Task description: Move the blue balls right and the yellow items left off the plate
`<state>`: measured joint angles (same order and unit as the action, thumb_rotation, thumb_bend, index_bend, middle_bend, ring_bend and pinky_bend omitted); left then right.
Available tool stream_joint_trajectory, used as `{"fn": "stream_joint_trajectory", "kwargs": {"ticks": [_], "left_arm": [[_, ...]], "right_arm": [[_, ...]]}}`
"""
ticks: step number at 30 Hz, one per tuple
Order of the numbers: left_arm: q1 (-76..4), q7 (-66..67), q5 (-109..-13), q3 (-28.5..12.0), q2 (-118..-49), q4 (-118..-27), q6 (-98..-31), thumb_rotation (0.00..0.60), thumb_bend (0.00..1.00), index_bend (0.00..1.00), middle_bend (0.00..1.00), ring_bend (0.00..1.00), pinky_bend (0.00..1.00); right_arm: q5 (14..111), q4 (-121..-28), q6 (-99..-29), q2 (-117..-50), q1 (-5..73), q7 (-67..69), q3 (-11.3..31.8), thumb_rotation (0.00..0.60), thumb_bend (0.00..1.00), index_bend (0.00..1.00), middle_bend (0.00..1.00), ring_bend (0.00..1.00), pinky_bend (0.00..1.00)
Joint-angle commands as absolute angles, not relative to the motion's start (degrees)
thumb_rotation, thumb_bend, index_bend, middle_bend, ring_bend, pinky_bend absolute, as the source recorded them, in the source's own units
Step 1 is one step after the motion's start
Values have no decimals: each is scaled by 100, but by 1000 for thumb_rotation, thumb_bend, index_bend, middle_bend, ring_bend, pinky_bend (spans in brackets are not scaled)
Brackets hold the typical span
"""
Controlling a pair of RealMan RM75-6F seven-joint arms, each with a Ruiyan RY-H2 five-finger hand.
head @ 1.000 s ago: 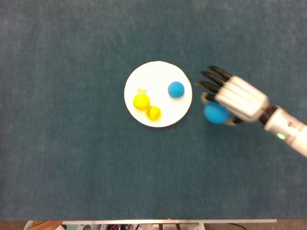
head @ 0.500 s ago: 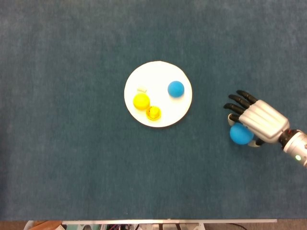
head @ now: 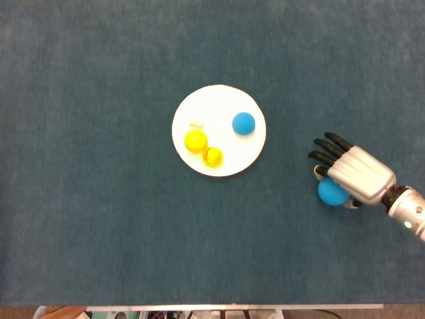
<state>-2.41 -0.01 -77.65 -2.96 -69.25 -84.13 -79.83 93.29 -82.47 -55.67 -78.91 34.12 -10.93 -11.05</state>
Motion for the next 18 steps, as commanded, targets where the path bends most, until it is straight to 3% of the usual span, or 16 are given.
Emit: {"fn": "stream_joint_trajectory", "kwargs": {"ticks": [1, 10, 18], "left_arm": [[-240, -2, -7763, -294, -6923, -8413, -7983, 600, 11, 417, 485, 390, 515], [-248, 21, -7739, -304, -6924, -8430, -7980, 600, 12, 417, 485, 390, 515], [-239, 8, -7755, -302, -6914, -8446, -8014, 600, 11, 418, 485, 390, 515]], "right_arm": [[9339, -8266, -5558, -7868, 3404, -1100, -1090, 600, 0, 512, 186, 45, 49], [9408, -8744, -5669, -7389, 3432, -1215, -945, 600, 0, 174, 159, 27, 44], [9429, -9414, -5908, -6852, 3409, -1423, -737, 600, 0, 132, 156, 25, 44]]}}
